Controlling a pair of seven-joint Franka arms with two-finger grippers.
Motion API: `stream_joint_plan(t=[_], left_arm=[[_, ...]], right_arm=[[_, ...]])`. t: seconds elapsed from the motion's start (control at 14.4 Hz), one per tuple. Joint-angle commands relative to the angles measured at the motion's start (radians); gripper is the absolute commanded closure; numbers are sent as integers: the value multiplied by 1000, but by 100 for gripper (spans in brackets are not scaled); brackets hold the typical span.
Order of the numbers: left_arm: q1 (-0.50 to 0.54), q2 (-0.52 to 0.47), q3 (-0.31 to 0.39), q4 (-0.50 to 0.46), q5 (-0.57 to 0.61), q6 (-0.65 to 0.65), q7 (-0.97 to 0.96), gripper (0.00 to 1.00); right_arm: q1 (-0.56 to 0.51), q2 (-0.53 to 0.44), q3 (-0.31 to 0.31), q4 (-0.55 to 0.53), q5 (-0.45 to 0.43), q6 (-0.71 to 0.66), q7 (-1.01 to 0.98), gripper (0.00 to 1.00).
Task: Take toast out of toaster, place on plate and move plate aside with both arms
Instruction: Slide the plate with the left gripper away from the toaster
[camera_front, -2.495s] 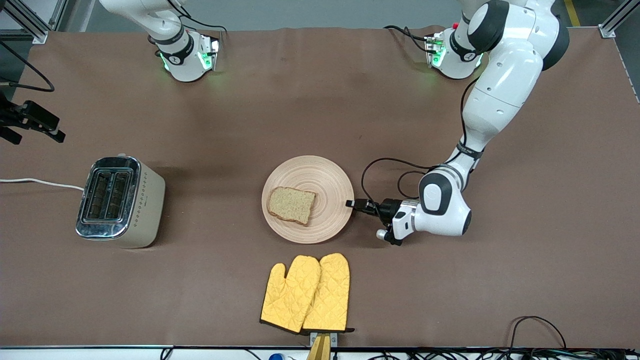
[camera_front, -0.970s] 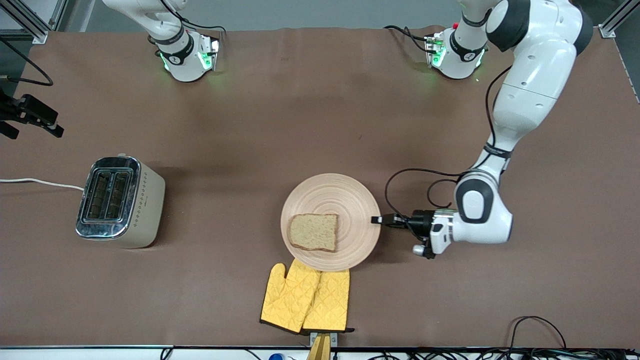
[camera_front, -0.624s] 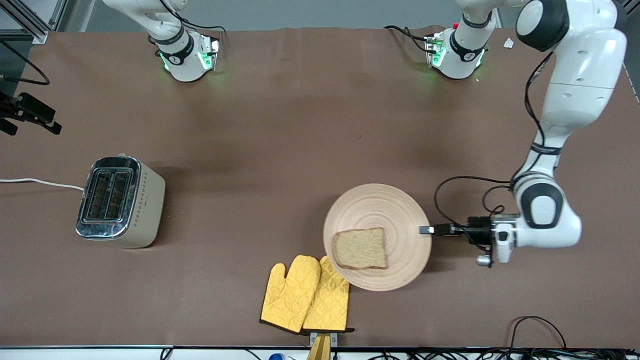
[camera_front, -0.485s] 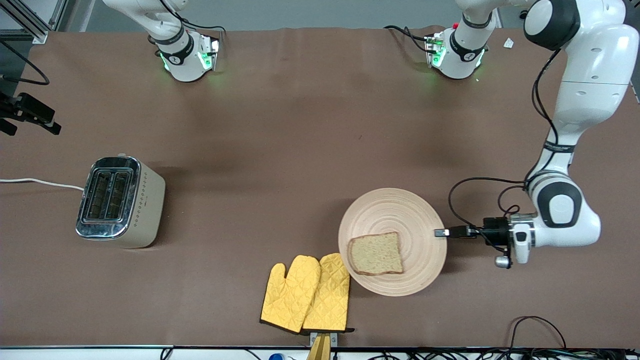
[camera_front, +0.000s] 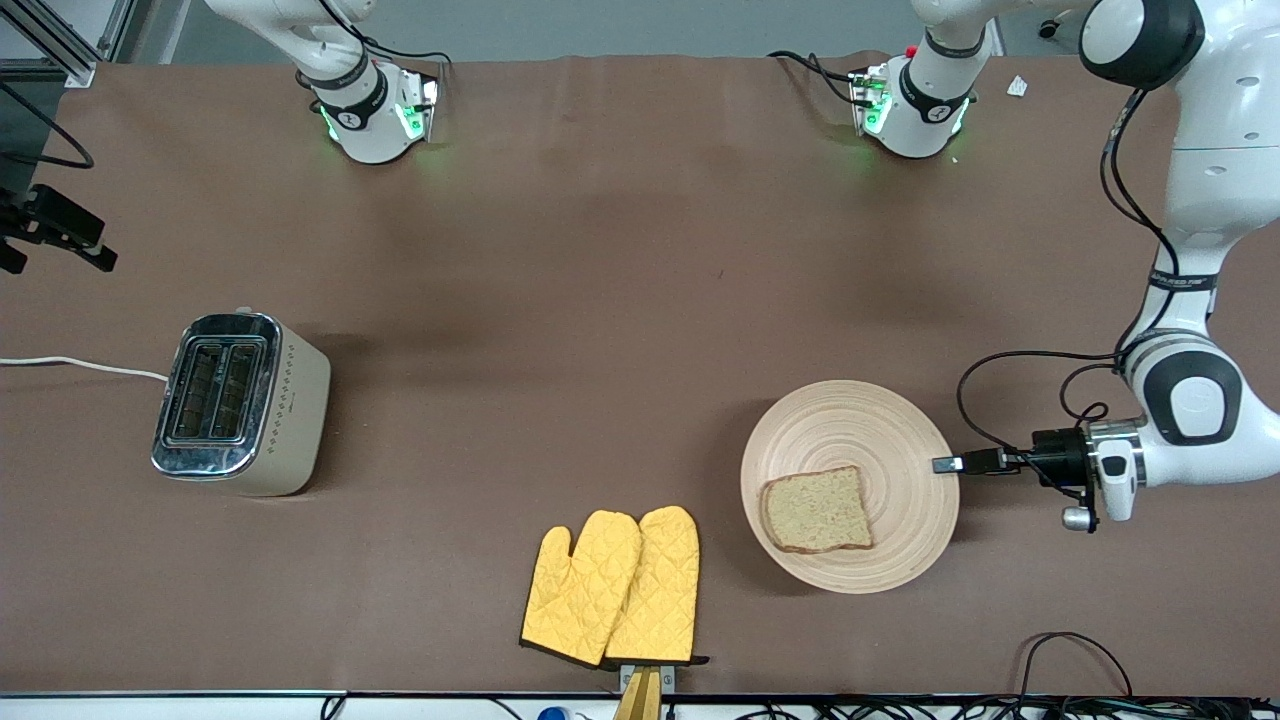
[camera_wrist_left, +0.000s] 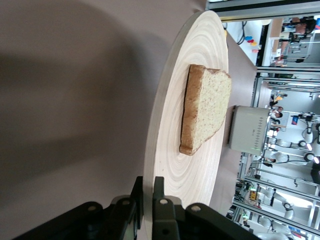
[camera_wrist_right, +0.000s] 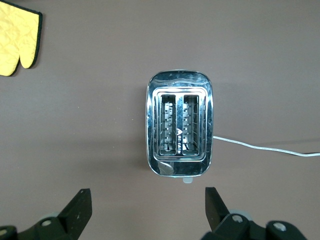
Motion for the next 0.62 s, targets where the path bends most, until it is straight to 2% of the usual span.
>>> stream_joint_plan(t=[0.0,0.28,0.55], left_arm=[[74,-22,-12,-16,40,-36,48,100],[167,-7,-5,-13,147,-44,145,100],[265,11,-3,-23,159,-73,251,100]], right_arm=[[6,2,2,6,-21,-2,-2,0],[5,5,2,5,-20,3,1,0],[5,4,2,5,-20,11,1,0]])
